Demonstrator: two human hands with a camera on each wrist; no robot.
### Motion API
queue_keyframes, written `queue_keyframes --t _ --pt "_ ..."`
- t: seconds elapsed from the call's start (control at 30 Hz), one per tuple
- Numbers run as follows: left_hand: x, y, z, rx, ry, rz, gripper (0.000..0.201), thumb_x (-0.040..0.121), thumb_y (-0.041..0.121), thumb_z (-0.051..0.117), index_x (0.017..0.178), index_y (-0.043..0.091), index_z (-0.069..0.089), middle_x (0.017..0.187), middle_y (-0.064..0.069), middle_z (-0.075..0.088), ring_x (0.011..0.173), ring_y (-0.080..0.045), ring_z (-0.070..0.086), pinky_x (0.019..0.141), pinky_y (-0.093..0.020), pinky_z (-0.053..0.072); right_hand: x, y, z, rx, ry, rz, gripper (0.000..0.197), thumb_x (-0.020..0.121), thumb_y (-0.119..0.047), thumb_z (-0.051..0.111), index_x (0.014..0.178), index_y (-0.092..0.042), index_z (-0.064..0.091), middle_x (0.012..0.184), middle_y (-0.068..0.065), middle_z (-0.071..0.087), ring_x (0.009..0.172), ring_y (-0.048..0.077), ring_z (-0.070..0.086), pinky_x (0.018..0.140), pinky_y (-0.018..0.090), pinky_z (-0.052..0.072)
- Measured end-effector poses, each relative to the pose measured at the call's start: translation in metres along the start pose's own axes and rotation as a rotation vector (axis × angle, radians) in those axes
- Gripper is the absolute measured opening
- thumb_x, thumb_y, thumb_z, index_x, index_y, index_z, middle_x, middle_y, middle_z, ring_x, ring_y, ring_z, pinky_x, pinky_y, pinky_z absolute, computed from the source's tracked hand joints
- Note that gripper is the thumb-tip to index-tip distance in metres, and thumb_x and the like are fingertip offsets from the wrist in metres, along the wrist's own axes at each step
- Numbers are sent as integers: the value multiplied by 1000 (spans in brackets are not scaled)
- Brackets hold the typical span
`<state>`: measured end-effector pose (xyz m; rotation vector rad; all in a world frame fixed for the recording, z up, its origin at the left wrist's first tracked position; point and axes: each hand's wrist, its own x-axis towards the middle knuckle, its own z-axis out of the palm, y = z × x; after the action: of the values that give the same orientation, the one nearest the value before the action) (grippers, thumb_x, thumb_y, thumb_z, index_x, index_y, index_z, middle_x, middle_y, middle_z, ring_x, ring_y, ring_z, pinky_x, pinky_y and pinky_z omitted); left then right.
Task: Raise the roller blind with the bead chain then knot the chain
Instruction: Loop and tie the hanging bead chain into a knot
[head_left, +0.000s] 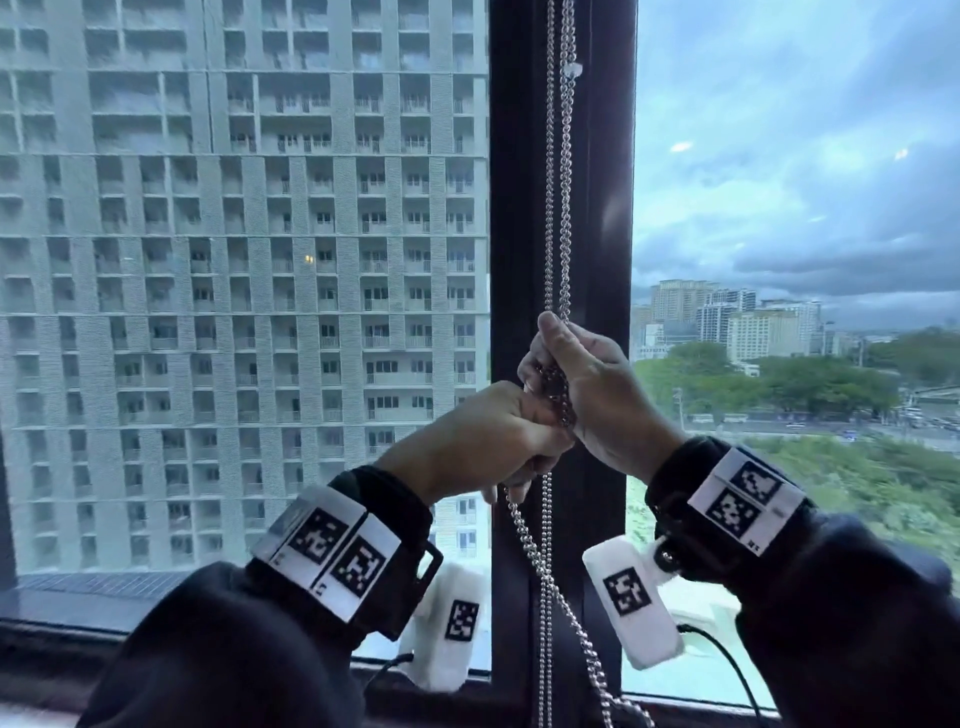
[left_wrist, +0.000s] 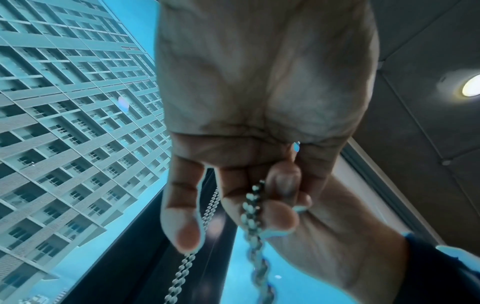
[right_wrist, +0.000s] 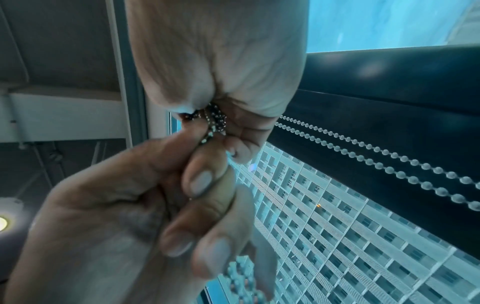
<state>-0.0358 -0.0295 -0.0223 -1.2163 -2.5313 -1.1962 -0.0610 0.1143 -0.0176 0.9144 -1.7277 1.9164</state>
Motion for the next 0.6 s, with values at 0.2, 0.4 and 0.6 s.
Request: queue_keyframes --t 0.2,0.4,0.6 --pt "1 -1 1 45 -9 -17 34 95 15 57 64 1 64 58 -16 62 56 -19 62 57 -41 51 -3 -7 2 -319 -58 -89 29 99 -26 57 74 -13 49 63 7 50 49 11 42 44 20 37" --pt "0 3 -40 141 210 -18 42 96 41 53 88 5 74 89 -4 77 83 -14 73 66 -36 60 -7 0 -3 -225 31 -88 37 106 -16 37 72 -9 49 49 2 46 41 19 37 40 26 36" --pt "24 25 -41 -96 376 151 44 102 39 45 97 1 68 101 -19 70 94 -21 66 83 -40 52 -15 -3 14 -144 -133 -60 38 104 -17 32 75 -4 53 57 7 52 47 22 43 48 36 43"
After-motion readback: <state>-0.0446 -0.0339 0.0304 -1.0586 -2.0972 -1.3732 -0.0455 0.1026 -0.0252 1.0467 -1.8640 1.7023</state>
